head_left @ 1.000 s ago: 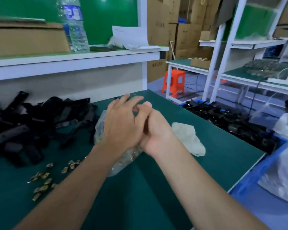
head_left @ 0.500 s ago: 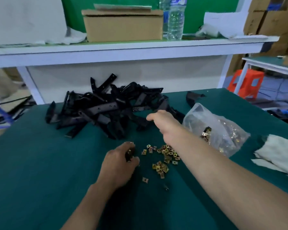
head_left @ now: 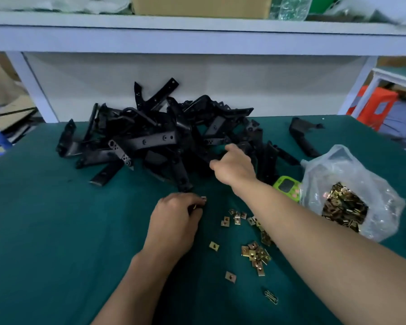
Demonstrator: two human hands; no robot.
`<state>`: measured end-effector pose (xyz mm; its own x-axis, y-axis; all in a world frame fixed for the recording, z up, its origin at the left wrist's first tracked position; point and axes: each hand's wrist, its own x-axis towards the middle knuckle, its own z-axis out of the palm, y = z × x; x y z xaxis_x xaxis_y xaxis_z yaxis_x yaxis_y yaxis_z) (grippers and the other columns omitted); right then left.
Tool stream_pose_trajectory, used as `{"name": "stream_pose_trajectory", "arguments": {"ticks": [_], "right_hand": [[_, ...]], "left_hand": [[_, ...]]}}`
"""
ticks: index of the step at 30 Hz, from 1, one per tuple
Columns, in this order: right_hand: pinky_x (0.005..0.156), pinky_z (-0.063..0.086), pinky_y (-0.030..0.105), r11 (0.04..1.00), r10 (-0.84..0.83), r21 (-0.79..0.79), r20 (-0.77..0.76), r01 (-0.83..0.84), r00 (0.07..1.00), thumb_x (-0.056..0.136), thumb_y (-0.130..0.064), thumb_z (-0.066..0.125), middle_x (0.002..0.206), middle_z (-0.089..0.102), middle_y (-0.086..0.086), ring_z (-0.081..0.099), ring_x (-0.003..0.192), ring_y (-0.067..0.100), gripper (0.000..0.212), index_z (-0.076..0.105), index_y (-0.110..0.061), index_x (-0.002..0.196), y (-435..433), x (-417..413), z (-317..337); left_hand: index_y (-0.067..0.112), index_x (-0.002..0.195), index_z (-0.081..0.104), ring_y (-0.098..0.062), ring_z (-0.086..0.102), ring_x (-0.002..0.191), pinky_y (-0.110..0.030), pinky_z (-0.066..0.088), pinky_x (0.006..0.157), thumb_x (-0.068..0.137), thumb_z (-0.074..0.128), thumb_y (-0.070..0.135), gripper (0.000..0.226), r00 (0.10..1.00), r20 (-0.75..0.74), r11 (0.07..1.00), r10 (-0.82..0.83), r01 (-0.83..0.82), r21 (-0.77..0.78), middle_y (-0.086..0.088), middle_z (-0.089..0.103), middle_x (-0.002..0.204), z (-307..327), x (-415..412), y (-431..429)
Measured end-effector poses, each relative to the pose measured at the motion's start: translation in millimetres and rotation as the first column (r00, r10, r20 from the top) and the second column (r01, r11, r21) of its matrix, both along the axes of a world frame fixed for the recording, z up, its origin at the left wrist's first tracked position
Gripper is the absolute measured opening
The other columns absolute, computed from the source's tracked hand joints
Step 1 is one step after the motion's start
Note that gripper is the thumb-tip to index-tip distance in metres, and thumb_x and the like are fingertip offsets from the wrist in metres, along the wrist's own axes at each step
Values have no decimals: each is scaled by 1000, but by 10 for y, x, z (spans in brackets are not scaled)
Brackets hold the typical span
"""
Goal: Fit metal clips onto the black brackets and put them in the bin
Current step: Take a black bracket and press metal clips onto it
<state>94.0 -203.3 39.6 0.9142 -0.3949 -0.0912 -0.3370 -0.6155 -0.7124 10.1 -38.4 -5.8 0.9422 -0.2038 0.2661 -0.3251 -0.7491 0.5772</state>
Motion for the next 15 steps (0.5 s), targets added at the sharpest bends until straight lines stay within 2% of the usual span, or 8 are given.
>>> {"name": "stream_pose_trajectory", "arguments": {"ticks": [2, 5, 7, 9, 10, 12, 13, 15], "right_hand": [[87, 55, 41, 1000, 18, -26, 50, -17, 999, 94, -35, 66, 116, 66, -1, 64, 101, 24, 60, 43, -31, 150, -14, -55, 32], [74, 52, 30, 999, -42, 33, 204, 36, 978, 95, -31, 66, 80, 57, -15, 61, 76, 4, 41, 60, -32, 136, -108, -251, 106], [70, 52, 27, 990, -127, 97, 333, 100, 934, 95, -29, 65, 81, 64, -13, 63, 72, 0, 32, 65, -34, 127, -170, -456, 148], [70, 57, 33, 943, -225, 325, 458, 73, 860, 94, -24, 63, 88, 72, -5, 68, 73, 7, 32, 64, -36, 124, -201, -711, 171], [67, 56, 30, 881, -259, 473, 482, 1, 837, 95, -20, 63, 86, 74, -2, 68, 70, 8, 31, 65, -37, 121, -203, -845, 181], [62, 52, 22, 752, -203, 641, 448, -155, 870, 94, -12, 65, 81, 75, 2, 65, 68, 9, 29, 69, -34, 113, -178, -1105, 191], [63, 51, 23, 759, -107, 623, 404, -188, 909, 91, -9, 68, 80, 75, 4, 64, 68, 10, 29, 71, -32, 108, -165, -1211, 173], [64, 47, 32, 844, 51, 497, 299, -202, 953, 82, -3, 70, 75, 73, 4, 59, 64, 12, 32, 73, -31, 98, -183, -1364, 85]], "left_hand": [[35, 100, 79, -12, 62, 101, -22, 40, 85, 84, 77, 17, 24, 999, 25, 1000, 22, -21, -15, 17, 73, 106, -6, 5, 11], [35, 95, 79, -13, 63, 96, -21, 39, 84, 84, 78, 17, 21, 999, 17, 999, 45, -44, -13, 16, 74, 100, -16, -5, 17], [36, 101, 79, -12, 63, 98, -20, 41, 87, 87, 76, 21, 21, 998, 19, 998, 56, -55, -26, 17, 73, 104, -12, -25, 17], [36, 106, 78, -11, 62, 102, -21, 44, 91, 88, 75, 29, 20, 998, 57, 998, 36, -33, -51, 16, 73, 109, 7, -69, -3], [37, 109, 77, -11, 61, 105, -21, 43, 94, 88, 74, 33, 22, 997, 69, 998, 13, -9, -60, 16, 72, 111, 23, -103, -26], [39, 118, 73, -8, 59, 110, -20, 41, 96, 89, 73, 39, 29, 997, 59, 995, -46, 51, -91, 19, 69, 116, 45, -189, -100], [42, 125, 68, -7, 58, 112, -18, 39, 95, 90, 71, 40, 35, 997, 37, 991, -65, 69, -112, 21, 68, 116, 45, -238, -144], [49, 137, 53, -6, 60, 109, -13, 38, 92, 91, 70, 41, 50, 997, -2, 984, -76, 74, -159, 26, 65, 113, 42, -324, -217]]}}
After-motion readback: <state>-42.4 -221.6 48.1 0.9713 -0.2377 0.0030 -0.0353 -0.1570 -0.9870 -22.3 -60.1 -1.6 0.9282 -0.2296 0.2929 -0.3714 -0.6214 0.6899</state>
